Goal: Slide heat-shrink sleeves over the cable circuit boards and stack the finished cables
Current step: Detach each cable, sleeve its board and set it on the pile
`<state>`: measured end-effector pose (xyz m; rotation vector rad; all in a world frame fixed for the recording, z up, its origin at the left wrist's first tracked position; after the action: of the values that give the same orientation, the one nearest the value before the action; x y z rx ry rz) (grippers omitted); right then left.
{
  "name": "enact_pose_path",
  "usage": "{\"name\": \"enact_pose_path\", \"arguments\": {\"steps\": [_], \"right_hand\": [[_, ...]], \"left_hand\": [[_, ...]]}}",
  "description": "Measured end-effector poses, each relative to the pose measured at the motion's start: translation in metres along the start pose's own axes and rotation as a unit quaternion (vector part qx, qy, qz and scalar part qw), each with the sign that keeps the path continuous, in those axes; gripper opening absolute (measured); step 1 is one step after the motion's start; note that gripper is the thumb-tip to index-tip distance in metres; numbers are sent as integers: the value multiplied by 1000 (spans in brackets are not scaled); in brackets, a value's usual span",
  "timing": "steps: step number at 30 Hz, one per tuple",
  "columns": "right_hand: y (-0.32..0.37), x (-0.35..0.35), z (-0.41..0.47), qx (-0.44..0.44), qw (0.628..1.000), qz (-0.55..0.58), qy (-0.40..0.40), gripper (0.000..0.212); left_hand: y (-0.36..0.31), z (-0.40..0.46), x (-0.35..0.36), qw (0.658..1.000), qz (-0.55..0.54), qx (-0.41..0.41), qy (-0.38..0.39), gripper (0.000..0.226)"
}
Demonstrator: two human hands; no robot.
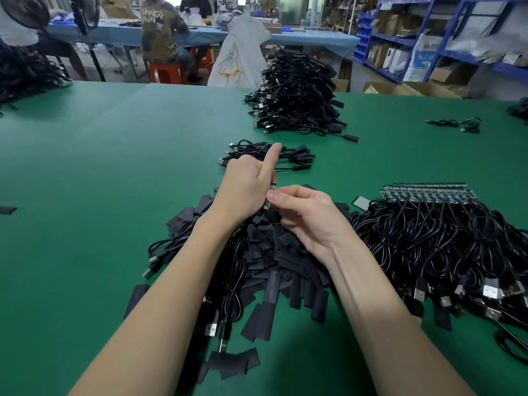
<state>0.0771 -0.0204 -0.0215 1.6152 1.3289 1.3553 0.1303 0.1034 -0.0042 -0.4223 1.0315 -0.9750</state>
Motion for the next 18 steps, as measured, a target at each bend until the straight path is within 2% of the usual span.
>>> {"name": "enact_pose_path", "arguments": {"steps": [11, 15, 18], "right_hand": [[0, 1, 0, 18, 999, 44, 22, 18], [1, -1, 1, 15, 997, 67, 45, 11], [3, -6, 0, 4, 999, 30, 35, 20]], "left_hand": [[-6, -2, -2, 999, -23, -17, 15, 74], [-9, -1, -5, 998, -58, -26, 14, 73], [-4, -1, -8, 999, -33, -12, 25, 77]]}}
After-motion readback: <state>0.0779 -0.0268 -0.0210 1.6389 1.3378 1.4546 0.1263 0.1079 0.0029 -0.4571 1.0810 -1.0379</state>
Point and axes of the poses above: each hand's wrist, its own z-axis towards the middle knuckle, its own x-axis out of the palm, y = z × x, the point moved 2 cm from there along z, towards the middle knuckle, and after that the axes turned 6 degrees about x, right-handed, at the moved point
